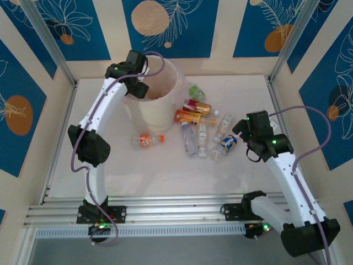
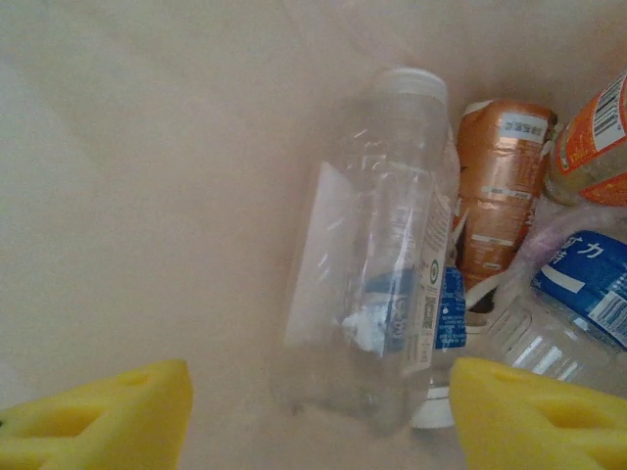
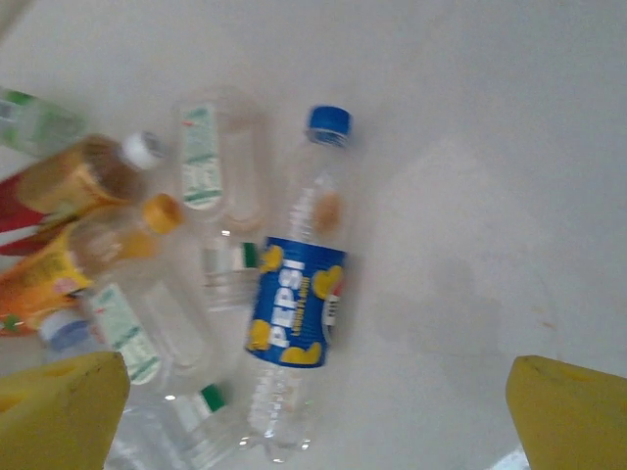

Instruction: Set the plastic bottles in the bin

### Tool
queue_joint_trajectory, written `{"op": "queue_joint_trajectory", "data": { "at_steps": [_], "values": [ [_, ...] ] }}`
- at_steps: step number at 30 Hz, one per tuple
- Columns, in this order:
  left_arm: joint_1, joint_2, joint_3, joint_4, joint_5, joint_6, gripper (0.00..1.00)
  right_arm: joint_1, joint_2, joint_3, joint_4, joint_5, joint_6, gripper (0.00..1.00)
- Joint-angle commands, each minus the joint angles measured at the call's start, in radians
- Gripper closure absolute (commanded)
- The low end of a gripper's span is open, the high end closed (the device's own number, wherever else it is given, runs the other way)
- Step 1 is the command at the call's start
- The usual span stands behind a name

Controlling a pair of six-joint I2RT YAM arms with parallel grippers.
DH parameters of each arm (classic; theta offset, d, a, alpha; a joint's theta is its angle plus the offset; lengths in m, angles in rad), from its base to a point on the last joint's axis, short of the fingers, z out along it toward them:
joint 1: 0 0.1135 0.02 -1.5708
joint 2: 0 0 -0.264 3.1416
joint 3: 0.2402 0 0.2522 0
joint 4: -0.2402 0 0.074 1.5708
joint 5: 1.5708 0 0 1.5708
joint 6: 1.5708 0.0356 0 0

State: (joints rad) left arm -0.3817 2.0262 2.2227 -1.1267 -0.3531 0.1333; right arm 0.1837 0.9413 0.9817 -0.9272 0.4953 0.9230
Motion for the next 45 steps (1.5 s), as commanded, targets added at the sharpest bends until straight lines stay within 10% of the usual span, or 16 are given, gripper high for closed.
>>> {"op": "queue_joint_trajectory", "data": {
  "at_steps": [1,20,45],
  "values": [
    [0.008,-0.034,0.031,-0.022,-0.039,0.001,0.23,-0.059,0.019,-0.048,0.033,-0.117,-0.012,0.01],
    [-0.017,-0.234,-0.002,0.003,0.133,-0.064,0.01,-0.135,0.289,-0.095,0.167,-0.253,-0.078,0.09],
    [-0.019,-0.540,-0.337,0.300,0.322,-0.213,0.01,-0.124,0.586,-0.092,0.324,-0.262,-0.104,0.19]
  ]
}}
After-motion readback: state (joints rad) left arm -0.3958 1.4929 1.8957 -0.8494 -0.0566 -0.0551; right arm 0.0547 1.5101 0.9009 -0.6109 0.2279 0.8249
